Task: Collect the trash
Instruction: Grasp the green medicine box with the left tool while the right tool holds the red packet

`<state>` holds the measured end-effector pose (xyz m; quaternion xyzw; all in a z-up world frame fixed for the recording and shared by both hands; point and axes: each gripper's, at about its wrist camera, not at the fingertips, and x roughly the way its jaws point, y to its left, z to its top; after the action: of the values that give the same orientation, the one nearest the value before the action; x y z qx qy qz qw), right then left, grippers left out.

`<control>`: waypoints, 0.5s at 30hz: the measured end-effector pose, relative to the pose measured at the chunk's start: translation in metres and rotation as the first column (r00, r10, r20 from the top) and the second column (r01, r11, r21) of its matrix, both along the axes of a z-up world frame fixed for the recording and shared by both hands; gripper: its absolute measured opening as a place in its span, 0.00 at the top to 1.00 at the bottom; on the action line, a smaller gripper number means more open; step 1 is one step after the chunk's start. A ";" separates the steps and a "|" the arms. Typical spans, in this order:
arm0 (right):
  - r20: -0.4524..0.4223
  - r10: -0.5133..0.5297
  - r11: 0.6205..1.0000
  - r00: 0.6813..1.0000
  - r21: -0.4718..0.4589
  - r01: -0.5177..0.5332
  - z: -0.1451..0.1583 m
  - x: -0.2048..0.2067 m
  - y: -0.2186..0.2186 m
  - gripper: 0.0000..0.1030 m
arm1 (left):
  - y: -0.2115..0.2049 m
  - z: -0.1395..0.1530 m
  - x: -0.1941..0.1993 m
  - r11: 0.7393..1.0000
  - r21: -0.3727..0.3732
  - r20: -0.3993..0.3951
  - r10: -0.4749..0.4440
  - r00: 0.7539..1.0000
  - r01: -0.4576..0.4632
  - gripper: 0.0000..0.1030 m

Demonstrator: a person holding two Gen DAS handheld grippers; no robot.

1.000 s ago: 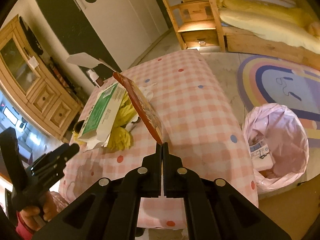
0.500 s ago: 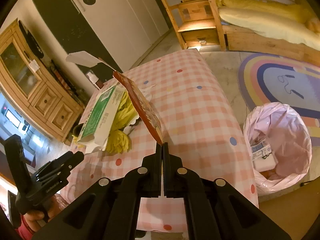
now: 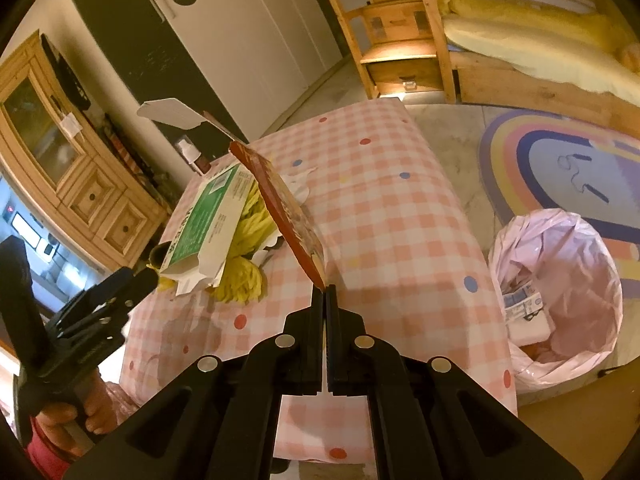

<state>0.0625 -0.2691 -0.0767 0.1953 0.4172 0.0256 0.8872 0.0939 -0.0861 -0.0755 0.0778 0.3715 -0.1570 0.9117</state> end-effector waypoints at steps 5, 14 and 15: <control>-0.001 -0.001 1.000 1.000 0.004 0.001 0.000 0.001 0.000 0.99 | -0.008 -0.010 0.008 0.997 0.074 0.003 -0.013 1.000 0.013 0.36; -0.002 0.009 1.000 1.000 0.010 -0.009 -0.001 0.002 -0.001 0.99 | -0.007 -0.022 0.028 0.998 0.070 -0.026 0.000 1.000 0.001 0.50; -0.002 0.008 1.000 1.000 0.010 -0.008 -0.001 0.001 -0.001 0.99 | -0.006 -0.023 0.031 0.998 0.065 -0.031 0.005 1.000 -0.003 0.57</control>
<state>0.0640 -0.2704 -0.0776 0.1979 0.4187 0.0312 0.8857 0.1246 -0.0917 -0.0980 0.1044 0.3907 -0.1444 0.9031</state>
